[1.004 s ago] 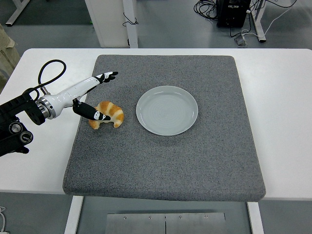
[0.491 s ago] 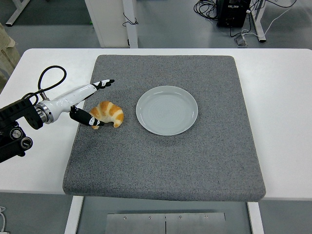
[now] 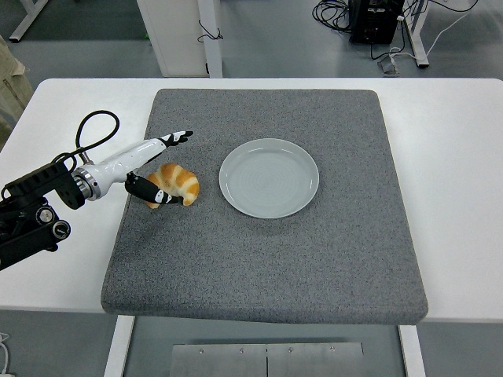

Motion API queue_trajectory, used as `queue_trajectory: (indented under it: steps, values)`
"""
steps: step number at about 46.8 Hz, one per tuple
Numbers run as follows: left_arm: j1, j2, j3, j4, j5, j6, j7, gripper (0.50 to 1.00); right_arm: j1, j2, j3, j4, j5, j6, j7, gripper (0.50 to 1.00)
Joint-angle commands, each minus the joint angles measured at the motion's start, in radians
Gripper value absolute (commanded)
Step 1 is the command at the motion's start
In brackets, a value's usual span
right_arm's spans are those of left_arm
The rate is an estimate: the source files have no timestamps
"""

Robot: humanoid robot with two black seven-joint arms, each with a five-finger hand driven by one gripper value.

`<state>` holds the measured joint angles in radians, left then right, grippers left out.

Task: Place the bread on the plate

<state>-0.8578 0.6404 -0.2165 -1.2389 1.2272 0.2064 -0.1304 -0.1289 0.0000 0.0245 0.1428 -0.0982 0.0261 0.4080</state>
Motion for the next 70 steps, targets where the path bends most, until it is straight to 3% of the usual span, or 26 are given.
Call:
queue_trajectory:
  steps: [1, 34, 44, 51, 55, 59, 61, 70]
  values:
    - [0.002, -0.013, 0.000, 0.010, 0.002, 0.001, 0.000, 0.969, 0.000, 0.000, 0.000, 0.000, 0.000, 0.000, 0.000, 1.000]
    - [0.028, -0.027, 0.000, 0.038, 0.000, 0.030, -0.014, 0.960, 0.000, 0.000, 0.000, 0.000, 0.000, 0.000, 0.000, 1.000]
    - [0.033, -0.034, -0.001, 0.044, -0.002, 0.038, -0.015, 0.868, 0.000, 0.000, 0.000, 0.000, 0.000, 0.000, 0.000, 1.000]
    - [0.034, -0.039, 0.000, 0.047, -0.006, 0.044, -0.038, 0.745, 0.000, 0.000, 0.000, 0.000, 0.000, 0.000, 0.000, 1.000]
    - [0.034, -0.039, -0.001, 0.047, -0.012, 0.044, -0.069, 0.621, 0.000, 0.000, 0.000, 0.000, 0.000, 0.000, 0.000, 1.000]
    - [0.034, -0.038, -0.001, 0.048, -0.014, 0.044, -0.075, 0.571, 0.000, 0.000, 0.000, 0.001, 0.000, 0.000, 0.000, 1.000]
    - [0.033, -0.038, -0.001, 0.047, -0.014, 0.044, -0.077, 0.510, 0.000, 0.000, 0.000, 0.000, 0.000, 0.000, 0.000, 1.000]
    - [0.023, -0.038, -0.001, 0.047, -0.015, 0.038, -0.086, 0.500, 0.000, 0.000, 0.000, 0.000, 0.000, 0.000, 0.000, 1.000]
